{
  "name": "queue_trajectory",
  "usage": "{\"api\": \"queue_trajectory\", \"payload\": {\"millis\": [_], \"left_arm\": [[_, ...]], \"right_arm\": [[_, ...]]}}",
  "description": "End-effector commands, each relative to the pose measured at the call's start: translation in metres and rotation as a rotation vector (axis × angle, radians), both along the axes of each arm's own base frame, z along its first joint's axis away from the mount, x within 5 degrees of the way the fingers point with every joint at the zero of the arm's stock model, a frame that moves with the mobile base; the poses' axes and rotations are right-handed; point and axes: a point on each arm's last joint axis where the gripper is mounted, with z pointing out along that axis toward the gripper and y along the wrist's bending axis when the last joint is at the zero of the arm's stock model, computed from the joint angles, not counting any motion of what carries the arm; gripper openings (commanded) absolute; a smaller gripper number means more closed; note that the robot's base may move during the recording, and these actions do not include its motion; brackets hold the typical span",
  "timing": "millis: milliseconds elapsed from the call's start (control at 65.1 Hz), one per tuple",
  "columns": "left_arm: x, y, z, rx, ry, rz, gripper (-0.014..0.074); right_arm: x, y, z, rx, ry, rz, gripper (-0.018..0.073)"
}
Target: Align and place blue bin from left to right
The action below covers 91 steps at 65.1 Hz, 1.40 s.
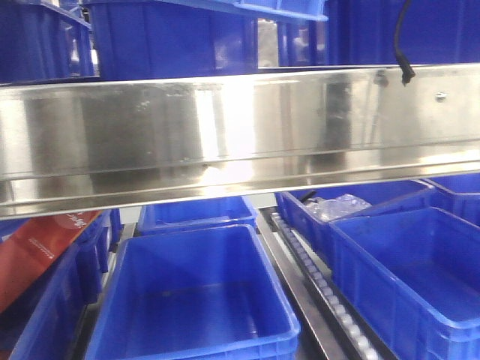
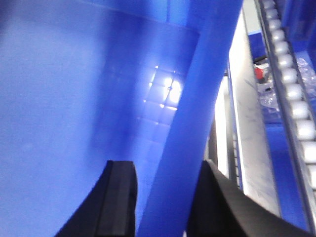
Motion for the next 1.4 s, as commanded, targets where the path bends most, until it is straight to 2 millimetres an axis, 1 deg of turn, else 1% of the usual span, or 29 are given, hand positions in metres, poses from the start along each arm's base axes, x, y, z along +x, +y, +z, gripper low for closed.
{"api": "queue_trajectory", "payload": {"millis": [0,1383], "left_arm": [[-0.0173,-0.0078,0.0301,-0.089,-0.154,-0.048,-0.0111],[-0.0173,-0.0078,0.0301,-0.089,-0.154,-0.048,-0.0111]], "right_arm": [[-0.0030,0.0023,0.0160,0.093,-0.076,-0.002,-0.0153],[-0.0031,0.0024,0.0161,0.094,-0.076,-0.002,-0.0153]]}}
